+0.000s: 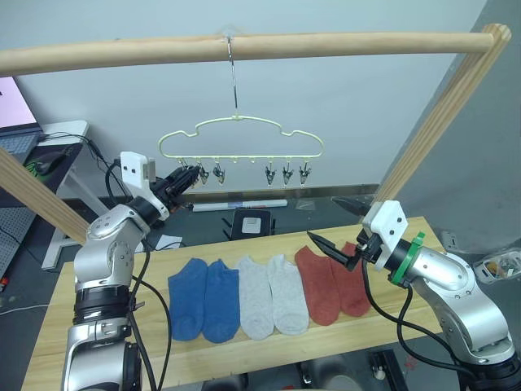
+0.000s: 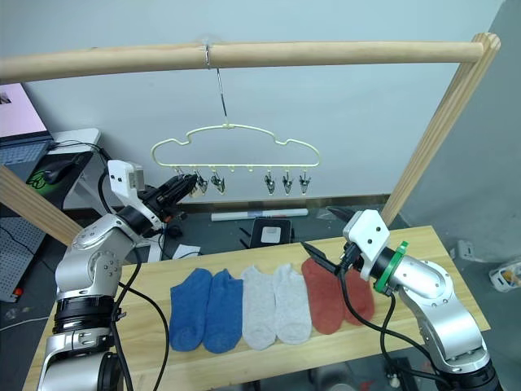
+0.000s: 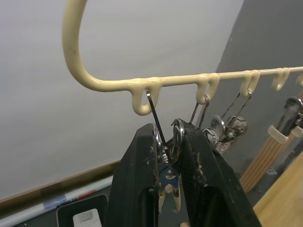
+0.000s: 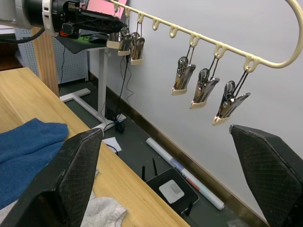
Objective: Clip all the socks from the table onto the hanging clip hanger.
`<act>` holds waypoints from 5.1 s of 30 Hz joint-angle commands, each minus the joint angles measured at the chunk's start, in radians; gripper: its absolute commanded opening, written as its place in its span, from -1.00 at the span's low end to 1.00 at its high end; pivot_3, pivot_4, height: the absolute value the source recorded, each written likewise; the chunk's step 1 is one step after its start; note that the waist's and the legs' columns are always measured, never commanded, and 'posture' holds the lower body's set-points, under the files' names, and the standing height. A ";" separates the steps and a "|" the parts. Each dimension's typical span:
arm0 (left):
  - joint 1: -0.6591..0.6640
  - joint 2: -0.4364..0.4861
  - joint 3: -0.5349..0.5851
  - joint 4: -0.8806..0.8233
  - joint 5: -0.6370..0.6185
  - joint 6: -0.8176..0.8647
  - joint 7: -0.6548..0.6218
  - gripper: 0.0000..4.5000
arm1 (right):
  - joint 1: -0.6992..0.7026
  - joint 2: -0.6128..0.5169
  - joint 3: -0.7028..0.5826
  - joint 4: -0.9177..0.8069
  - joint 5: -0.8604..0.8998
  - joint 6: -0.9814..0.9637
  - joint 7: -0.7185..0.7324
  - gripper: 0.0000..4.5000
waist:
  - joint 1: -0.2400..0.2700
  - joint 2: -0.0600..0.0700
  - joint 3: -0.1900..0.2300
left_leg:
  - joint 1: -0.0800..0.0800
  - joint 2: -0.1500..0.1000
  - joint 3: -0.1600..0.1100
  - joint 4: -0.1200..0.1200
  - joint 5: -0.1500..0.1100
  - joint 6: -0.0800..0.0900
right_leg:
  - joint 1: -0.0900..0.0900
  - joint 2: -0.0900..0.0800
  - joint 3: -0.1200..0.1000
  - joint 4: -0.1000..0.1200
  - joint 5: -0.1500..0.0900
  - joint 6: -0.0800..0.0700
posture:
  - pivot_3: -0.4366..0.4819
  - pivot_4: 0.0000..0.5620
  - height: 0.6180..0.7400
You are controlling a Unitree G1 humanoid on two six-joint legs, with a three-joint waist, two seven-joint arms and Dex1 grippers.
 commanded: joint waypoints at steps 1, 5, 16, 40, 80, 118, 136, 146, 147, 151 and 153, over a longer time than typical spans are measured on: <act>-0.003 0.019 0.027 -0.064 -0.035 0.016 -0.011 -0.86 | 0.009 0.005 0.004 -0.057 -0.003 -0.003 -0.016 1.00 | -0.002 0.000 0.002 | 0.000 0.000 0.000 0.000 0.000 0.000 | 0.000 0.000 0.000 0.000 0.000 0.000 | -0.53 -0.34 1.00; 0.001 0.022 0.032 -0.073 -0.046 0.034 -0.005 -0.86 | 0.013 0.007 0.007 -0.056 -0.004 -0.004 -0.025 1.00 | -0.002 0.000 0.004 | 0.000 0.000 -0.001 0.000 0.000 0.000 | 0.000 0.000 0.001 0.000 0.000 0.000 | -0.53 -0.34 1.00; 0.041 0.053 0.034 -0.150 -0.031 0.037 0.003 -0.86 | 0.028 0.012 0.032 -0.045 -0.049 0.082 -0.093 1.00 | -0.005 0.000 0.017 | 0.000 0.000 -0.001 0.000 0.000 0.000 | 0.000 0.000 0.001 0.000 0.000 0.000 | -0.49 -0.23 1.00; 0.237 0.047 0.037 -0.482 -0.004 0.002 0.139 -0.86 | -0.054 0.235 -0.132 0.468 -0.175 0.205 -0.430 1.00 | 0.033 0.007 0.138 | -0.022 0.000 0.000 0.000 0.000 -0.001 | -0.025 -0.009 0.001 0.003 0.000 0.000 | -0.23 0.30 1.00; 0.155 0.090 0.116 -0.498 -0.292 0.264 0.139 -0.86 | -0.316 0.272 0.288 0.208 -0.126 0.110 -0.026 -1.00 | 0.033 0.008 0.138 | -0.028 0.000 -0.005 0.001 0.002 -0.007 | -0.027 -0.010 -0.005 0.003 0.001 0.000 | -0.21 0.00 1.00; 0.171 0.081 0.166 -0.573 -0.473 0.371 0.217 -0.86 | -0.658 0.753 0.281 0.841 -0.058 -0.082 -0.027 -1.00 | 0.046 -0.007 0.128 | -0.036 -0.003 -0.019 0.003 0.012 -0.024 | -0.037 -0.021 -0.033 0.018 0.002 -0.003 | -0.07 -0.10 1.00; 0.174 0.075 0.146 -0.570 -0.466 0.365 0.220 -0.86 | -0.733 0.794 0.269 0.883 0.041 -0.051 -0.020 -1.00 | 0.060 -0.007 0.128 | -0.036 -0.002 -0.019 0.003 0.012 -0.025 | -0.037 -0.021 -0.034 0.018 0.003 -0.003 | -0.07 -0.11 1.00; 0.178 0.071 0.146 -0.572 -0.479 0.381 0.223 -0.86 | -0.731 0.812 0.268 0.866 0.092 -0.044 -0.024 -1.00 | 0.060 -0.007 0.128 | -0.036 -0.002 -0.019 0.003 0.012 -0.025 | -0.037 -0.021 -0.034 0.019 0.003 -0.003 | -0.08 -0.11 1.00; 0.179 0.072 0.146 -0.571 -0.480 0.382 0.222 -0.86 | -0.733 0.814 0.265 0.865 0.098 -0.044 -0.026 -1.00 | 0.060 -0.007 0.128 | -0.036 -0.002 -0.019 0.003 0.012 -0.025 | -0.037 -0.021 -0.034 0.019 0.003 -0.003 | -0.08 -0.11 1.00; 0.182 0.072 0.145 -0.570 -0.479 0.382 0.221 -0.86 | -0.738 0.816 0.262 0.865 0.118 -0.043 -0.030 -1.00 | 0.060 -0.007 0.128 | -0.036 -0.002 -0.019 0.003 0.012 -0.025 | -0.037 -0.021 -0.034 0.019 0.003 -0.004 | -0.08 -0.12 1.00; 0.184 0.071 0.144 -0.570 -0.477 0.382 0.221 -0.86 | -0.740 0.818 0.263 0.863 0.125 -0.042 -0.028 -1.00 | 0.060 -0.007 0.128 | -0.036 -0.002 -0.019 0.003 0.012 -0.025 | -0.037 -0.021 -0.034 0.019 0.003 -0.004 | -0.08 -0.12 1.00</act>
